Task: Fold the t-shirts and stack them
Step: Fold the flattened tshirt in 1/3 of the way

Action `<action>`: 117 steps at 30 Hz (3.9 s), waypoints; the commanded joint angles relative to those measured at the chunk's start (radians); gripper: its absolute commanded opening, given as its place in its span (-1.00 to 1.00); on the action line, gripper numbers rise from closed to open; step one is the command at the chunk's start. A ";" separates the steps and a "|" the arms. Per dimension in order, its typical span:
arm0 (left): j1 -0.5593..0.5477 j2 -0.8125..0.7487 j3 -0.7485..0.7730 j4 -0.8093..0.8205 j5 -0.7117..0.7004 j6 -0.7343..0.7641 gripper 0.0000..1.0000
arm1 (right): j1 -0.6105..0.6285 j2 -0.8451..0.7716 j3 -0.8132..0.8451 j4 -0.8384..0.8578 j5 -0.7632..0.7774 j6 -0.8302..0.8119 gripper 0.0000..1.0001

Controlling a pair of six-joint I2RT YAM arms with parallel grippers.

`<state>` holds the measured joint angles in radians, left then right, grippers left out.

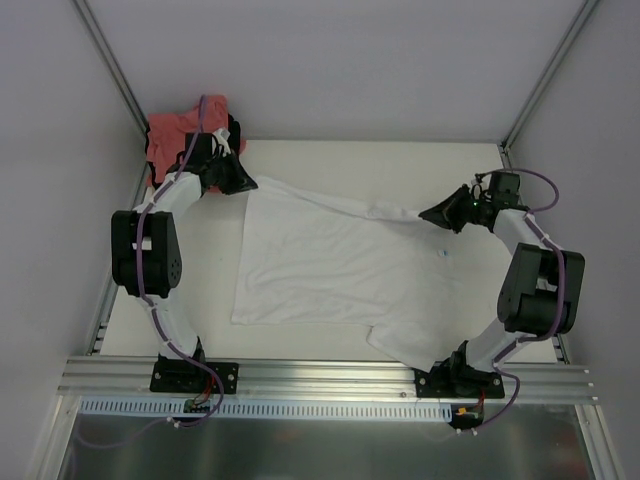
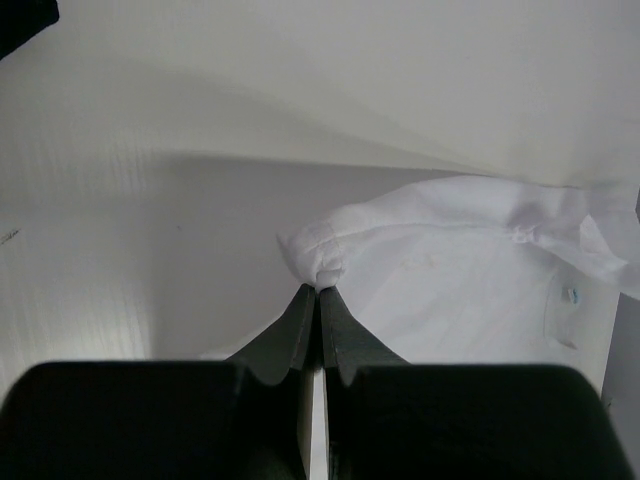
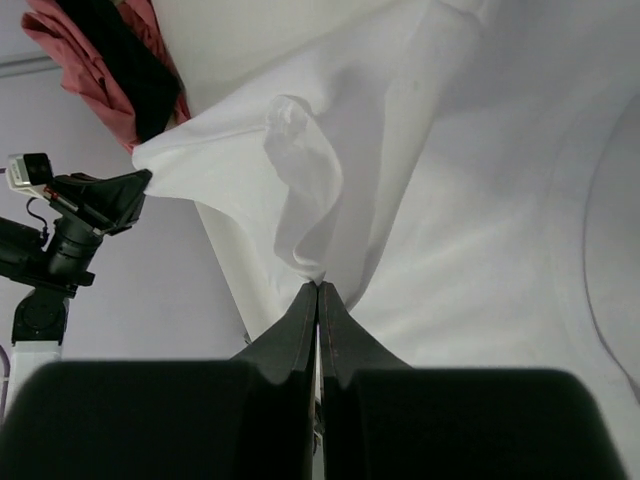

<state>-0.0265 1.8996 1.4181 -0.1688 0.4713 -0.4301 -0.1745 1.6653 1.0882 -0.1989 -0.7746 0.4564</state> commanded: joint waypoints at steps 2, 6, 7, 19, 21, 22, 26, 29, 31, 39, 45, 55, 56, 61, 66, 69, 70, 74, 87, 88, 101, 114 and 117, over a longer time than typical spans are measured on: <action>-0.004 -0.074 -0.033 0.005 0.021 0.025 -1.00 | 0.000 -0.104 -0.080 -0.056 0.032 -0.082 -0.99; -0.004 -0.097 -0.061 0.011 0.017 0.028 -1.00 | -0.002 -0.177 -0.158 -0.105 0.077 -0.128 -0.99; -0.004 -0.102 -0.070 0.012 0.018 0.027 -1.00 | -0.008 -0.206 -0.171 -0.135 0.098 -0.149 -0.99; -0.004 -0.148 -0.134 0.031 0.007 0.028 -1.00 | -0.022 -0.282 -0.295 -0.283 0.144 -0.237 -0.47; -0.004 -0.151 -0.137 0.025 0.004 0.034 -1.00 | -0.022 -0.291 -0.319 -0.295 0.126 -0.254 0.07; -0.004 -0.152 -0.142 0.025 0.003 0.036 -1.00 | -0.022 -0.297 -0.324 -0.301 0.127 -0.257 0.98; -0.004 -0.158 -0.153 0.028 -0.002 0.036 -1.00 | -0.023 -0.329 -0.318 -0.312 0.133 -0.260 0.99; -0.004 -0.158 -0.154 0.029 -0.002 0.033 -1.00 | -0.023 -0.329 -0.298 -0.281 0.130 -0.237 0.99; -0.004 -0.157 -0.156 0.032 -0.005 0.034 -1.00 | -0.022 -0.302 -0.274 -0.257 0.109 -0.216 0.99; -0.004 -0.152 -0.163 0.040 -0.005 0.031 -1.00 | 0.029 -0.101 -0.137 -0.097 0.075 -0.134 0.99; -0.004 -0.158 -0.154 0.035 -0.017 0.071 -1.00 | 0.082 -0.007 -0.057 -0.071 0.070 -0.104 0.99; -0.004 -0.182 -0.194 -0.011 -0.049 0.123 -1.00 | 0.086 -0.025 -0.071 -0.074 0.066 -0.107 0.99; -0.004 -0.172 -0.189 -0.011 -0.049 0.123 -1.00 | 0.086 -0.027 -0.071 -0.077 0.063 -0.107 0.99; -0.004 -0.168 -0.206 0.011 -0.030 0.102 -1.00 | 0.082 -0.047 -0.067 -0.109 0.072 -0.130 0.99; -0.004 -0.152 -0.202 -0.024 -0.033 0.125 -1.00 | 0.078 -0.050 -0.067 -0.106 0.069 -0.125 0.99; -0.004 -0.114 -0.174 -0.061 -0.033 0.131 -0.47 | 0.078 -0.050 -0.073 -0.106 0.069 -0.125 0.99; -0.004 -0.108 -0.166 -0.061 -0.030 0.129 -0.34 | 0.076 -0.052 -0.074 -0.109 0.070 -0.128 0.99; -0.003 -0.099 -0.173 -0.023 -0.042 0.105 0.14 | 0.075 -0.053 -0.074 -0.119 0.074 -0.139 0.99; 0.004 0.018 -0.067 -0.077 -0.057 0.091 0.01 | 0.059 -0.036 -0.060 -0.139 0.077 -0.157 0.99; 0.004 0.016 -0.067 -0.089 -0.069 0.096 0.01 | 0.059 -0.036 -0.062 -0.137 0.077 -0.159 0.99; 0.019 -0.007 -0.079 -0.178 -0.186 0.171 0.00 | 0.059 -0.030 -0.077 -0.122 0.069 -0.153 0.99; 0.019 0.032 -0.082 -0.075 -0.117 0.111 -0.36 | 0.056 -0.033 -0.074 -0.129 0.066 -0.160 0.99; 0.019 0.035 -0.079 -0.086 -0.118 0.120 -0.36 | 0.055 -0.026 -0.068 -0.128 0.060 -0.156 0.99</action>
<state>-0.0120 1.9274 1.3159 -0.2649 0.3328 -0.3035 -0.1097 1.6615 0.9939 -0.3214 -0.6899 0.3172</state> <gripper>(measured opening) 0.321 0.993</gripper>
